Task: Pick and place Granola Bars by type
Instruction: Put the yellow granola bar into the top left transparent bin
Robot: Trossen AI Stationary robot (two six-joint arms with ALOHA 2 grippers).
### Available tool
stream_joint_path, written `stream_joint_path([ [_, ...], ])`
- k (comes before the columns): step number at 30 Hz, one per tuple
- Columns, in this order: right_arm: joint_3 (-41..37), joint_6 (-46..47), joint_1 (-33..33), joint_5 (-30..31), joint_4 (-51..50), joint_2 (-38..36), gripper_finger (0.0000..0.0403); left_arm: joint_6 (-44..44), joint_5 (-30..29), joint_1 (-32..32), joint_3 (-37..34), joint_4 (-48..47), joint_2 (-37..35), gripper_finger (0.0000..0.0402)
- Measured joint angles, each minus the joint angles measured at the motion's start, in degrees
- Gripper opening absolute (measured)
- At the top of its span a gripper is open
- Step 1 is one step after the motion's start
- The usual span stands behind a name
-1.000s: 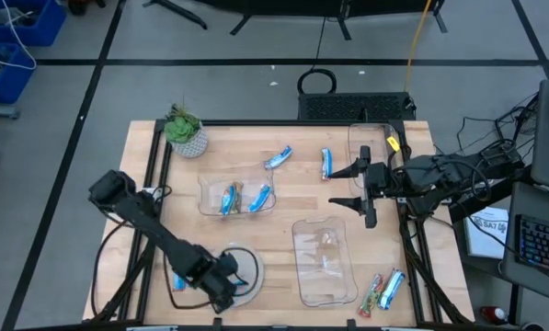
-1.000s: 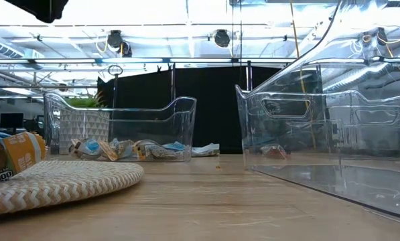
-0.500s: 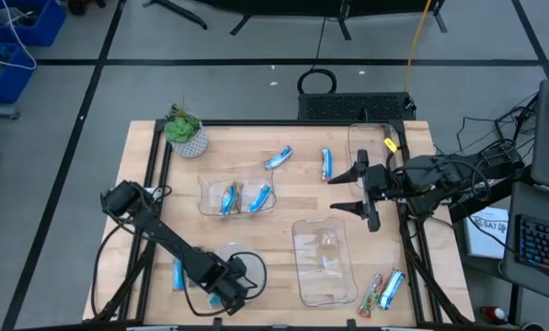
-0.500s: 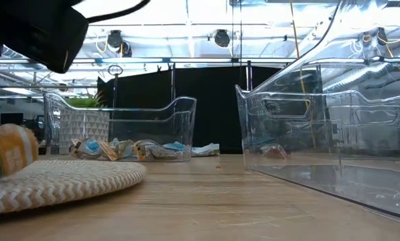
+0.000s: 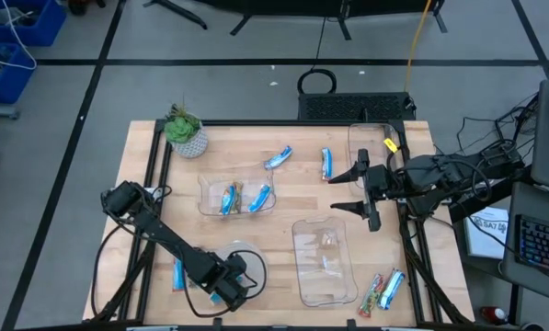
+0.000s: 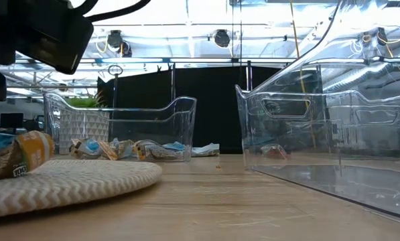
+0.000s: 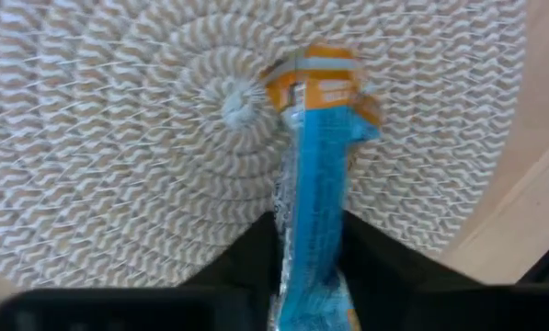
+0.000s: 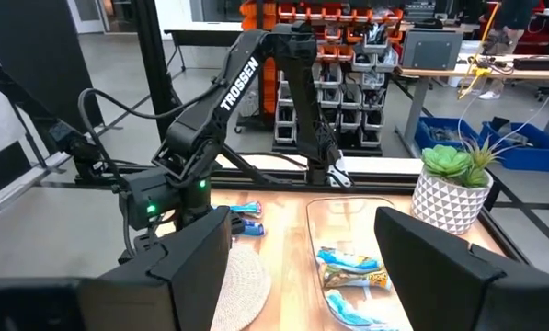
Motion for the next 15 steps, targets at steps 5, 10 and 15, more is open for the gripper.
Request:
stream_joint_path([
  [5, 0.0, -0.1, 0.0, 0.0, 0.0, 0.0, 0.0263, 0.0, -1.7, 0.2, 0.8, 0.1, -1.5, 0.0030],
  [10, 0.0, -0.1, 0.0, 0.1, 0.0, 0.0, 0.0263, 0.4, -6.5, 4.7, 2.4, -7.7, -10.9, 0.0025],
  [15, 0.0, 0.0, 0.0, 0.3, 0.0, 0.0, 0.0263, 7.3, -15.5, 16.1, 4.6, -20.1, -23.8, 0.0020],
])
